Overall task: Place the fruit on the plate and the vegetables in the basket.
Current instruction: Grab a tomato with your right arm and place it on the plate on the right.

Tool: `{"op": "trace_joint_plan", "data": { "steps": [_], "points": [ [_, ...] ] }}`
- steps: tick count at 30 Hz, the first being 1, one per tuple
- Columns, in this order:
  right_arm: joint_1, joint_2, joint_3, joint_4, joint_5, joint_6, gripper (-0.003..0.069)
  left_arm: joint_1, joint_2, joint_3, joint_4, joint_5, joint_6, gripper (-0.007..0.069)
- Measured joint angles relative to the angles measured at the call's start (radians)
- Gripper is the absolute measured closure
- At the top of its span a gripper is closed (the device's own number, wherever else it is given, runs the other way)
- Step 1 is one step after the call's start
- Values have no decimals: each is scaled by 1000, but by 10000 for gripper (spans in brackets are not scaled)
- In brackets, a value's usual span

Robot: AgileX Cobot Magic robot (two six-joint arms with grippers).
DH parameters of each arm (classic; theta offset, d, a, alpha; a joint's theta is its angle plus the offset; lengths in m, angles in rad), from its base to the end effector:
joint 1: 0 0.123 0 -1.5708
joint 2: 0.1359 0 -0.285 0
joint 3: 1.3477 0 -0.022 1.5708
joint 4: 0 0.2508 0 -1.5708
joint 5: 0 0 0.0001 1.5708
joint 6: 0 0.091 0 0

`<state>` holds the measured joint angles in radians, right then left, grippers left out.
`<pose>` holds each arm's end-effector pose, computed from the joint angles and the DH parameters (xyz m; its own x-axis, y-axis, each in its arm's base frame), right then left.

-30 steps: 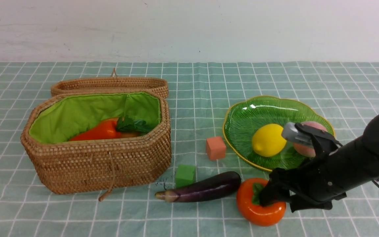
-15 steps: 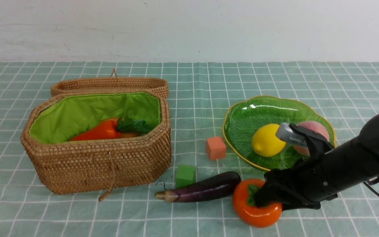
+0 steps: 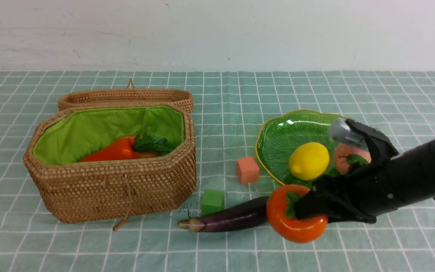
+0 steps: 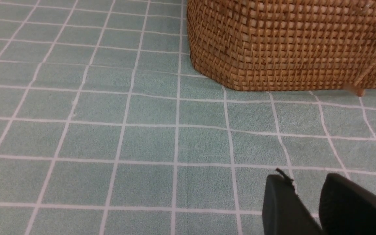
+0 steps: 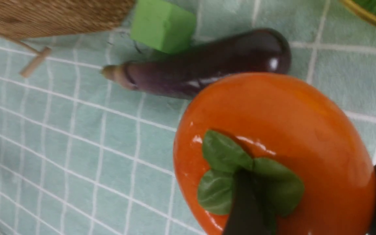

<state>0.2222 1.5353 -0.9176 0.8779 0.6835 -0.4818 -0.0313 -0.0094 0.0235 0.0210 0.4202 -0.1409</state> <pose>0.2811 0.1089 0.2313 -0.9147 0.0319 -0.4029 -0.2086 0.8166 0.5382 0.0513 -0.0008 0.1682 -0.3402 -0.1108 -0.9338 -0.0182 0.9936 -0.1113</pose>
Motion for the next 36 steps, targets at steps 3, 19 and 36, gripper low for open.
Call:
{"op": "trace_joint_plan", "data": {
  "steps": [3,19,36],
  "points": [
    [-30,0,-66,0,16,8,214,0,0,0,0,0,0,442],
    [-242,457,-664,8,-3,-6,214,0,0,0,0,0,0,438],
    [-242,539,-685,-17,-24,-53,7,0,0,0,0,0,0,426]
  ]
}}
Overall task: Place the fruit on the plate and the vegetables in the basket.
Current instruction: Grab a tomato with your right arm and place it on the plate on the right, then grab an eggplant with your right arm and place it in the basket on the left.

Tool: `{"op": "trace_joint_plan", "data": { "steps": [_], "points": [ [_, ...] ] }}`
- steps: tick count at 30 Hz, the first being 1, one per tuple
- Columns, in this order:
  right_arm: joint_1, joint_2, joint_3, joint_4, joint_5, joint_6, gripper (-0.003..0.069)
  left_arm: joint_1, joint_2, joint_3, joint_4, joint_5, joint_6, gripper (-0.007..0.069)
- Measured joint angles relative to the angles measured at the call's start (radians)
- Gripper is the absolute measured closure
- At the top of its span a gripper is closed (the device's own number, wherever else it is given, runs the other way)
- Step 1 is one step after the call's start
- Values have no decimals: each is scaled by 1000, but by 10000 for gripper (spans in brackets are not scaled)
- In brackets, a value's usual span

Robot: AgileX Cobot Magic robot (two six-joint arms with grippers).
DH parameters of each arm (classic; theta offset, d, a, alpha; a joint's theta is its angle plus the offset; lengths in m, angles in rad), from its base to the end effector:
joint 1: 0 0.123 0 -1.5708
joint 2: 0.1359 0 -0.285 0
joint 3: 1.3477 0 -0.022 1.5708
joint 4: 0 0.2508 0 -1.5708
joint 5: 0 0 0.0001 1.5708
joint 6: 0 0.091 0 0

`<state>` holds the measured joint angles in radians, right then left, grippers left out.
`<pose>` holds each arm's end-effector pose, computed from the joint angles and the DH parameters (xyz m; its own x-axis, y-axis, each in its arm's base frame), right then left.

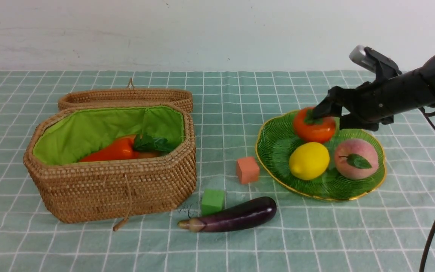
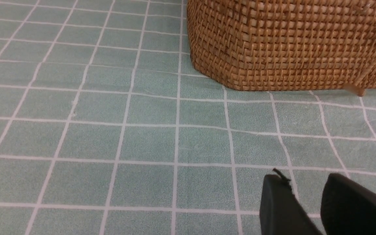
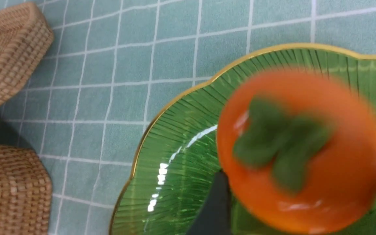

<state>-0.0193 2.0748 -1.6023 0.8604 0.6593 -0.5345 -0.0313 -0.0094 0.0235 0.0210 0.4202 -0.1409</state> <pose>0.4645 0.0334 0.2170 -0.7966 0.1988 -0.5708 -0.1259 0.8690 0.4785 0.0513 -0.0008 0.1682 -0.3402 -0.1108 -0.9338 -0.0182 0.9936 -0.1113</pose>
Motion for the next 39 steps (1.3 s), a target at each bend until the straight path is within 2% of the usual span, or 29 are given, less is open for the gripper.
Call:
{"op": "trace_joint_plan", "data": {
  "steps": [3,5,8,9,10,13,15,16,17,21,22,23,26,30,36,39],
  "points": [
    [0,-32,0,-34,11,-6,-17,0,0,0,0,0,0,421],
    [0,-57,0,-50,28,-23,-5,0,0,0,0,0,0,420],
    [6,-100,0,-58,85,-116,20,0,0,0,0,0,0,420],
    [26,-138,0,-78,172,-288,60,0,0,0,0,0,0,417],
    [33,-147,0,-81,185,-309,64,0,0,0,0,0,0,417],
    [123,-211,-2,-136,423,-652,144,0,0,0,0,0,0,414],
    [186,-230,-3,-165,497,-768,183,0,0,0,0,0,0,412],
    [186,-232,-4,-169,501,-776,183,0,0,0,0,0,0,412],
    [239,-238,-5,-203,516,-812,204,0,0,0,0,0,0,410],
    [393,-228,-5,-380,494,-803,219,0,0,0,0,0,0,407],
    [401,-227,-5,-380,494,-800,219,0,0,0,0,0,0,407],
    [453,-216,-5,-463,478,-781,219,0,0,0,0,0,0,407],
    [547,-178,-5,-577,435,-720,212,0,0,0,0,0,0,404],
    [593,-126,-5,-647,385,-651,159,0,0,0,0,0,0,396],
    [596,-41,-4,-692,352,-600,73,0,0,0,0,0,0,396],
    [596,10,-4,-690,340,-596,79,0,0,0,0,0,0,391]
  ]
}}
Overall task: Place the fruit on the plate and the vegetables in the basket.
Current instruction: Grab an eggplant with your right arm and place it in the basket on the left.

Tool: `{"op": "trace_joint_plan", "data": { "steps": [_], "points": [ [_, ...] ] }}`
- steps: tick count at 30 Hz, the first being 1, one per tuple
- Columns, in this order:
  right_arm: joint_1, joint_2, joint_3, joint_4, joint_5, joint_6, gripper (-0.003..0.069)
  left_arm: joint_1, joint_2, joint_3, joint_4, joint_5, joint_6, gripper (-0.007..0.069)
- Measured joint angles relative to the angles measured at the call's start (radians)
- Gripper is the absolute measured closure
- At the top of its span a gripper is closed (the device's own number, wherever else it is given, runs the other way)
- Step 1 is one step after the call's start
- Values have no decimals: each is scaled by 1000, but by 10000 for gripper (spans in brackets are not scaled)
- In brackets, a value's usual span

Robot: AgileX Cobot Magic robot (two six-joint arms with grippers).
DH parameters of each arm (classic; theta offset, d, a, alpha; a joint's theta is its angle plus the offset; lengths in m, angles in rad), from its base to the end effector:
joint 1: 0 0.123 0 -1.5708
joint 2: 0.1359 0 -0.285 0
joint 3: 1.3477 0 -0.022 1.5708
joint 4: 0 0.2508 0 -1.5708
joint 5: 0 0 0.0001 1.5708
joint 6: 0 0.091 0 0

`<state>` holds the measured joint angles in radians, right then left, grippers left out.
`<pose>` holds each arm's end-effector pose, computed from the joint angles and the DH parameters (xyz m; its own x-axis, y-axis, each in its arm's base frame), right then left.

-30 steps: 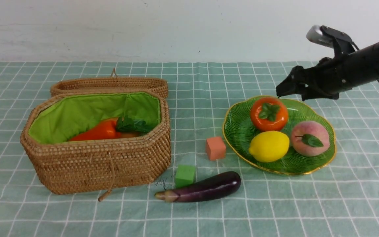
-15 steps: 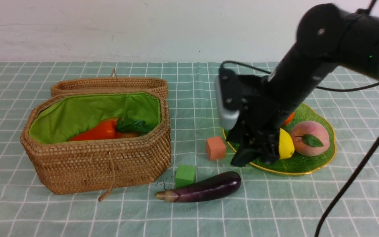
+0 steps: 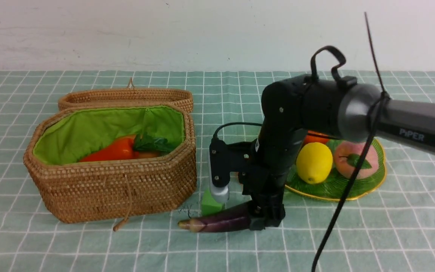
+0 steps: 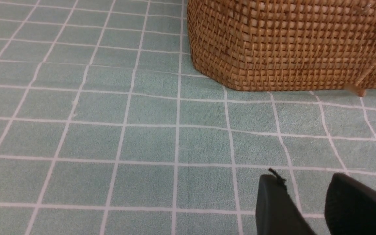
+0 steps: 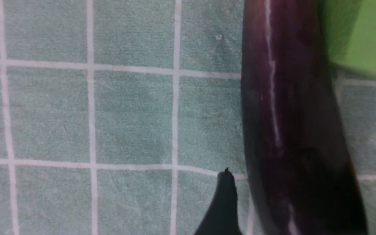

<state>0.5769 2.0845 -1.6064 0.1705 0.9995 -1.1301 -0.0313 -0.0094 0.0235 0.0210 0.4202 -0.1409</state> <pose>0.3527 0.2450 0.1862 0.0651 -0.9744 -0.2153 -0.9949 -0.0469 -0.0888 0.0513 -0.0008 0.1682 -0.3402 -0.1108 -0.9338 -0.0182 0.9936 -0.1113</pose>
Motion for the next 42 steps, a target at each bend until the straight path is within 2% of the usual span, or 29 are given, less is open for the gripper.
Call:
{"op": "trace_joint_plan", "data": {
  "steps": [1,3,4,5,6,13,19,23,24,25,26,27,28,31,34,37,39,40,42],
  "points": [
    [0,0,0,0,0,0,81,0,0,0,0,0,0,390],
    [0,31,1,9,12,0,133,0,0,0,0,0,0,388],
    [0,38,1,14,24,-6,198,0,0,0,0,0,0,387],
    [0,39,1,15,26,-9,209,0,0,0,0,0,0,387],
    [0,40,2,19,46,-18,257,0,0,0,0,0,0,387],
    [0,-59,-39,55,162,-52,252,0,0,0,0,0,0,387],
    [0,-168,-240,293,208,-94,252,0,0,0,0,0,0,387],
    [2,-158,-320,491,35,-95,252,0,0,0,0,0,0,387],
    [5,-136,-332,614,-105,-99,252,0,0,0,0,0,0,387],
    [6,-133,-332,614,-105,-100,252,0,0,0,0,0,0,387],
    [15,-94,-333,718,-254,-120,252,0,0,0,0,0,0,387],
    [16,-89,-333,718,-254,-122,252,0,0,0,0,0,0,387],
    [24,-51,-333,762,-352,-137,252,0,0,0,0,0,0,387],
    [38,21,-333,780,-453,-148,252,0,0,0,0,0,0,387],
    [46,103,-332,782,-506,-150,252,0,0,0,0,0,0,387],
    [48,129,-329,782,-510,-141,216,0,0,0,0,0,0,386],
    [48,132,-327,781,-511,-128,81,0,0,0,0,0,0,386],
    [48,128,-327,781,-512,-127,36,0,0,0,0,0,0,386],
    [48,116,-327,774,-505,-124,-6,0,0,0,0,0,0,386]
  ]
}}
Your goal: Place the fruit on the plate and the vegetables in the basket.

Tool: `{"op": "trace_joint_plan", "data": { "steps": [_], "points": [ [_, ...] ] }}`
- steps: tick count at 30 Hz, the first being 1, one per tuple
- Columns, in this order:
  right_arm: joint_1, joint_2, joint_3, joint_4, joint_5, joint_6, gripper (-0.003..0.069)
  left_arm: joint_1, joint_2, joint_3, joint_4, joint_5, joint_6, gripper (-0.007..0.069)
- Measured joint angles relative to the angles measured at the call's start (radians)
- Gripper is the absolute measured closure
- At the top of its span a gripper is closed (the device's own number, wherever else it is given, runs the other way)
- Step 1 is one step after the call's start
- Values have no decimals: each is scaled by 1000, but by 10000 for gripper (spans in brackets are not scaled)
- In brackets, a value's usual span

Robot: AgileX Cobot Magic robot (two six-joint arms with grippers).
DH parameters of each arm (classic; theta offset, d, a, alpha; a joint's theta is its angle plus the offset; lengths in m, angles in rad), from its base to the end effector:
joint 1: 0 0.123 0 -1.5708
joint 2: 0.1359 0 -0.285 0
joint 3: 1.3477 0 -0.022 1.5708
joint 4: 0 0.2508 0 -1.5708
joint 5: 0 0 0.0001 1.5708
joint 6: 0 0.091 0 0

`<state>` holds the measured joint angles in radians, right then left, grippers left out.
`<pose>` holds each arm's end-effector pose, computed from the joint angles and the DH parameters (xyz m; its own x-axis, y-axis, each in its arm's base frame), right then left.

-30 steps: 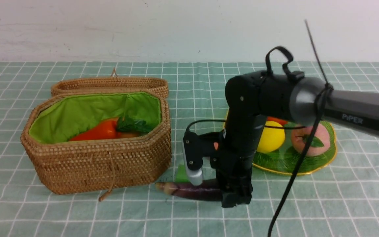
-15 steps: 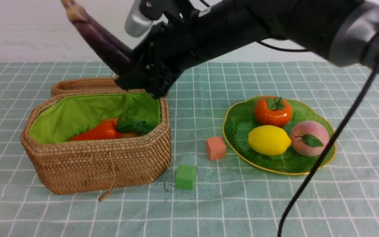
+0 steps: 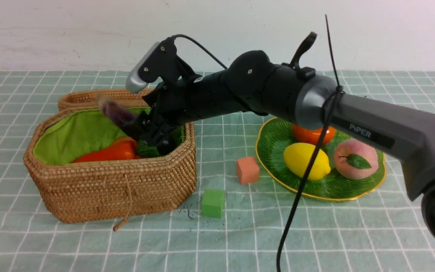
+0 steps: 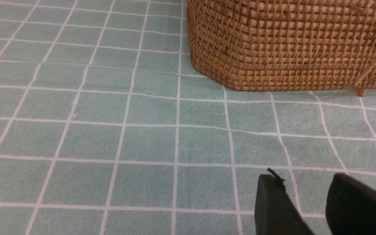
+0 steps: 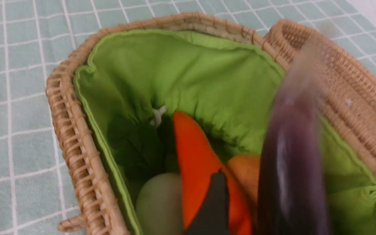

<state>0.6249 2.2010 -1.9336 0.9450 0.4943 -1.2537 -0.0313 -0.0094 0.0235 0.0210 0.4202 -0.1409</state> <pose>0.4033 0.3341 0.2658 -0.0579 -0.4537 -0.8893 -0.8976 0.4136 -0.1526 0.0513 -0.0008 0.1682 -0.3402 -0.1108 -0.9338 -0.0182 0.9936 -0.1113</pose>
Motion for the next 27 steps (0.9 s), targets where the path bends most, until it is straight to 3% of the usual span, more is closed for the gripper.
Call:
{"op": "trace_joint_plan", "data": {
  "steps": [3,7,9,12,13,14,15,16,17,20,27],
  "points": [
    [-5,-25,0,-23,37,0,-13,0,0,0,0,0,0,386],
    [-38,-132,0,-157,299,46,92,0,0,0,0,0,0,386],
    [-47,-165,0,-195,351,77,127,0,0,0,0,0,0,386],
    [-97,-300,0,-426,526,270,323,0,0,0,0,0,0,386],
    [-119,-352,0,-538,575,369,424,0,0,0,0,0,0,386],
    [-137,-387,0,-601,599,441,482,0,0,0,0,0,0,386],
    [-141,-405,0,-615,605,479,497,0,0,0,0,0,0,386],
    [-164,-470,-1,-723,652,610,593,0,0,0,0,0,0,386],
    [-178,-507,-1,-769,678,682,638,0,0,0,0,0,0,386],
    [-209,-667,20,-907,747,926,676,0,0,0,0,0,0,386],
    [-237,-908,297,-975,759,1063,676,0,0,0,0,0,0,386]
  ]
}}
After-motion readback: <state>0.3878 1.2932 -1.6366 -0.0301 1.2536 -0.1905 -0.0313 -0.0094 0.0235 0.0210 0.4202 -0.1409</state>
